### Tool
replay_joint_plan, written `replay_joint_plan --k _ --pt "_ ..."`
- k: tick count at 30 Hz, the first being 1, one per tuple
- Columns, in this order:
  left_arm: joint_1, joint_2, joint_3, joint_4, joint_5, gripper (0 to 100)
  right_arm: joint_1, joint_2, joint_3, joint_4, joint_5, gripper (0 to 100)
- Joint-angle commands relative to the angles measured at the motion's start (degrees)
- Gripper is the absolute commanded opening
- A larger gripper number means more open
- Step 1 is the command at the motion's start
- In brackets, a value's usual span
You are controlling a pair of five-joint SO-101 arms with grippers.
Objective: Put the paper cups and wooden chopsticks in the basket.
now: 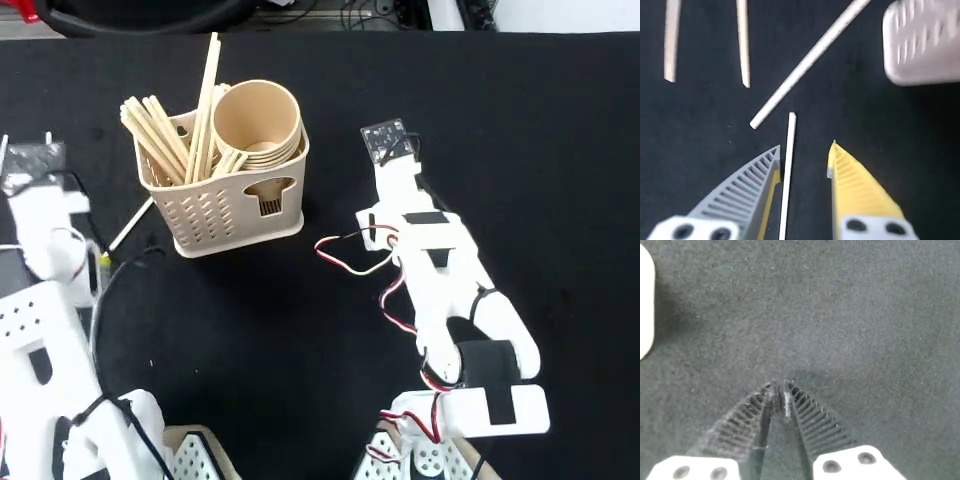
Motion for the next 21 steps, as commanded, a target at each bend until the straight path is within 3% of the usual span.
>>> replay_joint_plan --k 1,5,14,21 --pt "-3.65 -0.26 9.63 -5.98 -1.85 16 -0.35 -0.31 -1.19 -0.79 0.44 1.1" --pt "-8.31 -0.26 14.37 -9.85 -1.93 16 -0.35 -0.31 -1.19 -0.79 0.44 1.1" --pt "-6.11 -0.18 31.52 -25.93 -1.93 16 -0.62 -0.31 -1.36 -0.79 0.44 1.1" --pt "-10.86 0.09 32.75 -28.22 -1.93 16 -0.44 -0.31 -1.19 -0.79 0.44 1.1"
